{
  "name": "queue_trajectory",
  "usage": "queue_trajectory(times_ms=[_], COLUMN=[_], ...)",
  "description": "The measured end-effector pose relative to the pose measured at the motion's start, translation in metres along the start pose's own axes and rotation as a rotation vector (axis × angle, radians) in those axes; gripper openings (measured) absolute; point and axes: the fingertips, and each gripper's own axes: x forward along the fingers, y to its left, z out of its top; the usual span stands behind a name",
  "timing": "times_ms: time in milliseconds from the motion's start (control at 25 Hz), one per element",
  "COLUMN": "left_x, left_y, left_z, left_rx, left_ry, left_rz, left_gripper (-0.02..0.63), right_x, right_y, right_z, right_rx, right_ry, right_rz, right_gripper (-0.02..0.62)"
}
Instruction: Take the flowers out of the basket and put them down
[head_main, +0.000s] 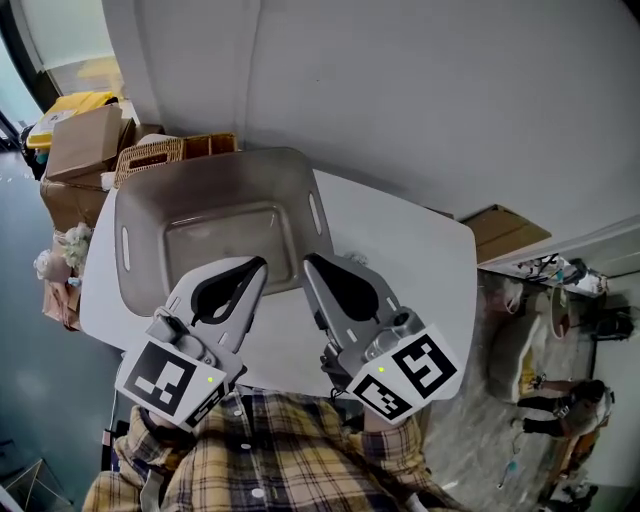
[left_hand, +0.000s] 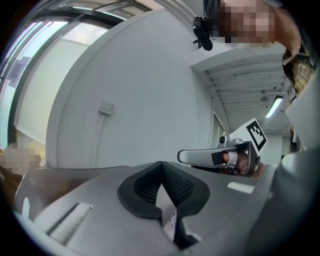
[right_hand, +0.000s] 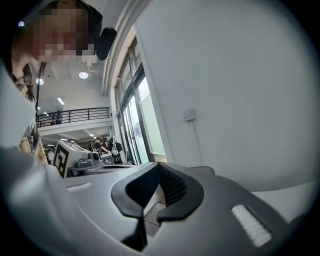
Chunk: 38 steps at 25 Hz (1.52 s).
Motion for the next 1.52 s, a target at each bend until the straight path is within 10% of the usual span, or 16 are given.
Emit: queue_trajectory(times_ms=[1520], left_x=[0.021], left_y=[-0.016], left_z=[0.002], left_rx=[0.019], left_ry=[0.021], left_rz=[-0.086], left_gripper=[0.012], right_x=[-0.008], right_y=[-0.008], right_z=[-0.001], right_rx=[-0.040], right_ry=[0.011], right_rz=[-0.009], right_gripper=[0.004])
